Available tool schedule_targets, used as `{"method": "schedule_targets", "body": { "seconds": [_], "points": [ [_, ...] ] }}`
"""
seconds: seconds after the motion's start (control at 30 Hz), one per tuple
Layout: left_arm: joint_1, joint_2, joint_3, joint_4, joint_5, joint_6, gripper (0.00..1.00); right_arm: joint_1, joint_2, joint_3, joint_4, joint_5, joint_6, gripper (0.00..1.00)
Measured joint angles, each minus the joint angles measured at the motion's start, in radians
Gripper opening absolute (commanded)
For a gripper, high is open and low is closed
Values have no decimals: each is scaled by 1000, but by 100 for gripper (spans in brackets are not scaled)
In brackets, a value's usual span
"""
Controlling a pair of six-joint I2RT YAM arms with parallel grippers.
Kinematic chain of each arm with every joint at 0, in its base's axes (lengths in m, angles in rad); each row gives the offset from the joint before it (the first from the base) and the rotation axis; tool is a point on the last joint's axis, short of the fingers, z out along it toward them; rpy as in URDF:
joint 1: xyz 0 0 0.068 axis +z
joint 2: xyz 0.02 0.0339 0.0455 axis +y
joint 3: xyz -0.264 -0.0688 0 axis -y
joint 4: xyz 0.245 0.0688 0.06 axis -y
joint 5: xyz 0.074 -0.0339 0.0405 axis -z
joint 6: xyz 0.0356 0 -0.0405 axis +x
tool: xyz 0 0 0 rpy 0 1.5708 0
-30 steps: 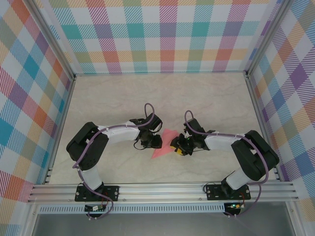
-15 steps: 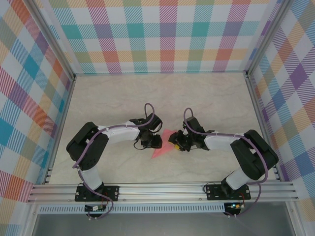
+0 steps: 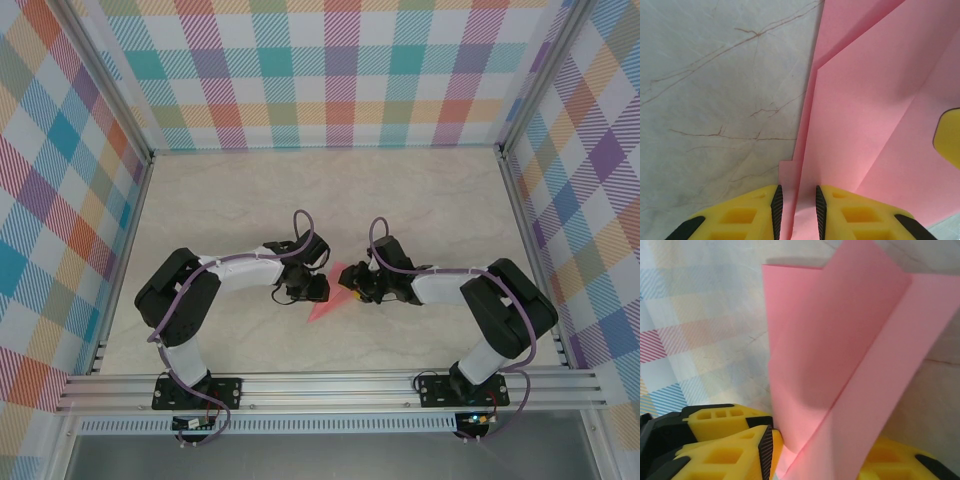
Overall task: Fold a paper plane with a square sheet of paper (pick it up from the middle)
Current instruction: Turn over the paper at the center of the table.
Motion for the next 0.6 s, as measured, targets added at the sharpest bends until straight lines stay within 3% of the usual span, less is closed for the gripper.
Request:
{"method": "schedule_targets", "body": {
  "seconds": [0.6],
  "points": [
    [0, 0, 1, -1, -7, -5, 29, 27, 63, 0, 121, 25, -23, 27]
  ]
}}
